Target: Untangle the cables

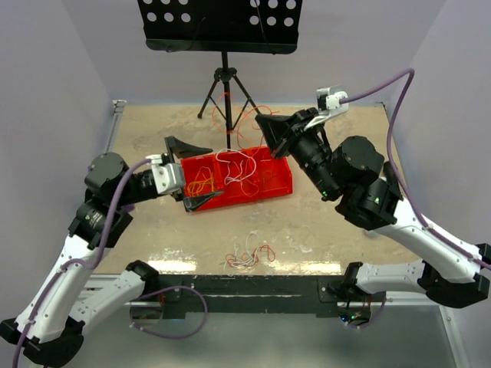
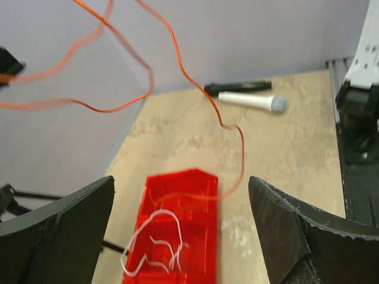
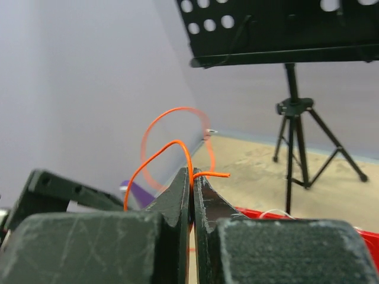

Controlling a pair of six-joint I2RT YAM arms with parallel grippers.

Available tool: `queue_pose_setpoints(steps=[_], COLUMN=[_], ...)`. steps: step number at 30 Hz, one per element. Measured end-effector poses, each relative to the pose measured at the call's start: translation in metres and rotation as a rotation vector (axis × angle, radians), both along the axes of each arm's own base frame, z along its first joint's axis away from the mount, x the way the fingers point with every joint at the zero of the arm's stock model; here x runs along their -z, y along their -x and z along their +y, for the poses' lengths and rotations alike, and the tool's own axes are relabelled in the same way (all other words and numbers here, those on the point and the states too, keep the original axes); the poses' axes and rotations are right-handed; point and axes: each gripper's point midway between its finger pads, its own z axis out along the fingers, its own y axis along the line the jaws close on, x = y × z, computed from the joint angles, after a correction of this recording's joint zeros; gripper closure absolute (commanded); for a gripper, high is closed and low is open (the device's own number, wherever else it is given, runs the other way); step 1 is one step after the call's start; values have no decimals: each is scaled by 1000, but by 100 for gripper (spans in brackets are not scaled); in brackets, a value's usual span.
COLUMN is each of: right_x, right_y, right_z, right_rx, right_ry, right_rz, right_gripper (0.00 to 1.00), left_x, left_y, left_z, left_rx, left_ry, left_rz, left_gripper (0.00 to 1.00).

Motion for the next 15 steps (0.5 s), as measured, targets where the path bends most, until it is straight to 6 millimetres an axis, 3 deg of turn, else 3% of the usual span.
queue_pose_setpoints(steps=[6, 9, 12, 15], right_x=[15, 27, 42, 63], right_y=[-28, -42, -55, -69], right_z=[-15, -15, -17, -26], right_rx=[141, 197, 252, 326], right_ry=[49, 91, 131, 180], right_rz=[34, 49, 56, 69], right_gripper=[100, 100, 100, 100], left_x=[81, 109, 124, 125], left_y=[0, 4, 7, 11], left_z=[8, 10, 12, 14], left_rx=[-15, 1, 5, 5], left_ry=[-176, -235, -261, -254], left_rz=[91, 139, 170, 164], left_gripper=[0, 0, 1, 1])
